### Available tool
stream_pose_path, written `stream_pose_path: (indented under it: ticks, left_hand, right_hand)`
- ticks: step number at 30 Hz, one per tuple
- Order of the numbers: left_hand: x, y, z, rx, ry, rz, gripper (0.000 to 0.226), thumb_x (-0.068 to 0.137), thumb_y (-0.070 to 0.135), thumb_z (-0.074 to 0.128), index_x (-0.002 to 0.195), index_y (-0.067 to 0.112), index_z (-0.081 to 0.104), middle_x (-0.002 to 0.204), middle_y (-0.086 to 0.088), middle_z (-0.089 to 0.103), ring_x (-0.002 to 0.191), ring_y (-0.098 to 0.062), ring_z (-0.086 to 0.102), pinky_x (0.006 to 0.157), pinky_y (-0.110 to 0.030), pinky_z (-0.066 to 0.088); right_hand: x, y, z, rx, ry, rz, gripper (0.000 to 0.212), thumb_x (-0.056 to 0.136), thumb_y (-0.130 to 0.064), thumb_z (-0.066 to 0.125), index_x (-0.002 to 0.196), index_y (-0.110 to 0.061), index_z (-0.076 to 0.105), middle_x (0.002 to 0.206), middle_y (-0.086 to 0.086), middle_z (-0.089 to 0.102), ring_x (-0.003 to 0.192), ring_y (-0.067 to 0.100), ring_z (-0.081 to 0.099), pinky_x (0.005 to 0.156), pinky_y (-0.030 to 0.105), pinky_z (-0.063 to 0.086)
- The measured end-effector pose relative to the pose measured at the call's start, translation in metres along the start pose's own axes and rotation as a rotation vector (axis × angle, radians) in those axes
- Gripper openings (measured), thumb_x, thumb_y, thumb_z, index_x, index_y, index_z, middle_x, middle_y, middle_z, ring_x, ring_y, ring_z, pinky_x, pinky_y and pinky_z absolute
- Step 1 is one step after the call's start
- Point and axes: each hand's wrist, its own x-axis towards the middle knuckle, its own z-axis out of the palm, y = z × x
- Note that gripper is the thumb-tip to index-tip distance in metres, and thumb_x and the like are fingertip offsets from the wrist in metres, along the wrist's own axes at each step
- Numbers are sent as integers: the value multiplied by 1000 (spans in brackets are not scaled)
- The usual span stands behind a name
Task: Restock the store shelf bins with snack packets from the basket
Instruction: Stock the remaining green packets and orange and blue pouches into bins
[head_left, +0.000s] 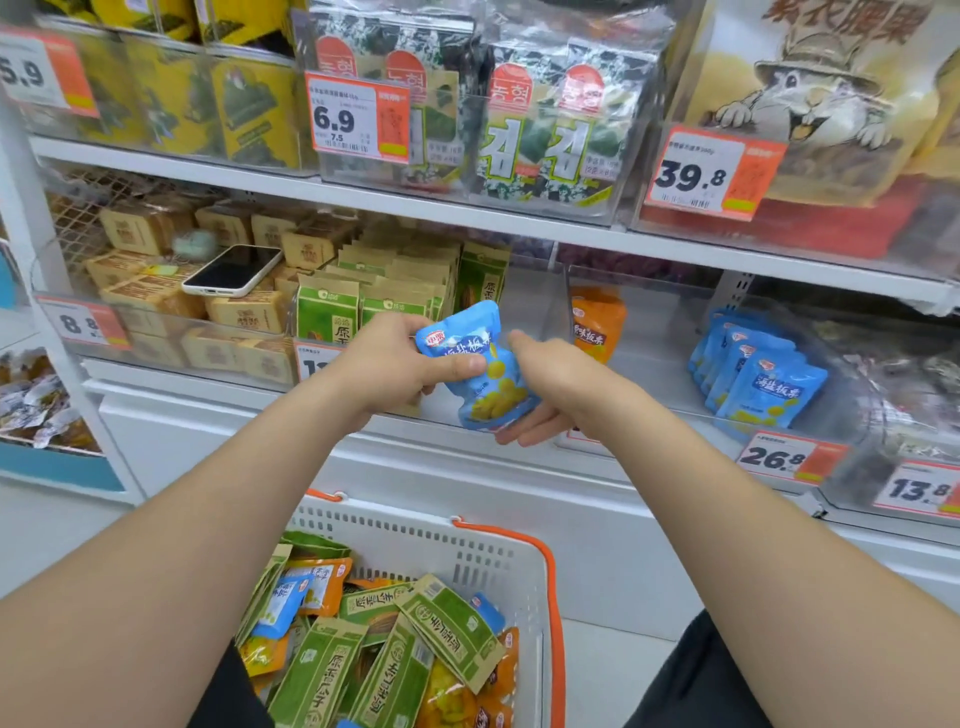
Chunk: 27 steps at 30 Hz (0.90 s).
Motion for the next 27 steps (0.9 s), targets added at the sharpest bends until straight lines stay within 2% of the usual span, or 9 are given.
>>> stream_pose_path:
  ticks: [3, 5, 8, 10, 16, 20, 23, 25, 27]
  left_hand:
    - [2, 8, 8, -56, 19, 3, 58, 61, 52, 95, 102, 13, 80, 81, -10, 73, 61, -13, 54, 56, -24, 40]
    - [1, 15, 19, -99, 12, 37, 41, 76, 30, 92, 109, 9, 79, 85, -5, 79, 62, -3, 63, 56, -13, 43]
    - [0, 24, 37, -133, 69, 144, 25, 85, 11, 84, 107, 3, 76, 68, 9, 73, 56, 3, 62, 54, -11, 46]
    - [1, 30, 46, -151, 108, 195, 27, 83, 11, 87, 108, 8, 77, 77, 0, 77, 67, -5, 69, 63, -23, 56]
    - [9, 47, 87, -156, 50, 222, 52, 76, 2, 91, 122, 14, 68, 98, -4, 80, 85, -18, 79, 78, -29, 62]
    - [16, 53, 124, 155, 104, 343, 44, 81, 6, 83, 119, 25, 70, 100, 7, 75, 73, -4, 72, 75, -21, 58]
    - [19, 55, 153, 362, 95, 476, 40, 83, 5, 72, 119, 23, 71, 107, 9, 73, 89, -7, 69, 86, -18, 52]
    - [23, 53, 170, 520, 70, 578, 38, 84, 6, 69, 120, 21, 70, 114, 5, 71, 105, -17, 62, 94, -21, 44]
    - [27, 52, 186, 658, 28, 644, 37, 86, 10, 68, 122, 20, 68, 115, 1, 67, 111, -26, 53, 97, -33, 43]
  right_hand:
    - [0, -4, -2, -110, 284, -224, 61, 105, -51, 30, 90, -5, 66, 91, 19, 75, 86, 40, 73, 80, 50, 63]
    - [-1, -5, -3, -194, 440, -373, 60, 105, -50, 34, 78, -7, 66, 92, 15, 71, 97, 37, 65, 86, 43, 55]
    - [-2, -6, -11, -116, 425, -549, 30, 98, -46, 56, 115, -23, 65, 108, -2, 68, 106, 21, 61, 85, 34, 51]
    - [-1, -3, -21, -45, 349, -586, 40, 93, -37, 68, 130, -29, 56, 117, -7, 63, 106, 12, 62, 88, 31, 53]
    - [1, 16, -67, 89, 515, -665, 27, 100, -18, 57, 119, -37, 63, 112, -21, 62, 109, 14, 64, 93, 44, 58]
    - [0, 37, -99, 61, 680, -630, 29, 103, -20, 47, 119, -39, 61, 107, -20, 58, 104, 21, 63, 89, 49, 58]
    - [0, 61, -122, 30, 762, -580, 17, 98, -45, 55, 114, -44, 56, 107, -14, 58, 106, 26, 60, 86, 52, 58]
    - [1, 76, -135, 54, 805, -531, 38, 81, -62, 71, 110, -47, 51, 109, -12, 61, 106, 22, 61, 85, 50, 59]
    - [3, 91, -148, 29, 861, -495, 53, 68, -53, 80, 109, -45, 47, 107, -9, 63, 102, 22, 63, 83, 49, 59]
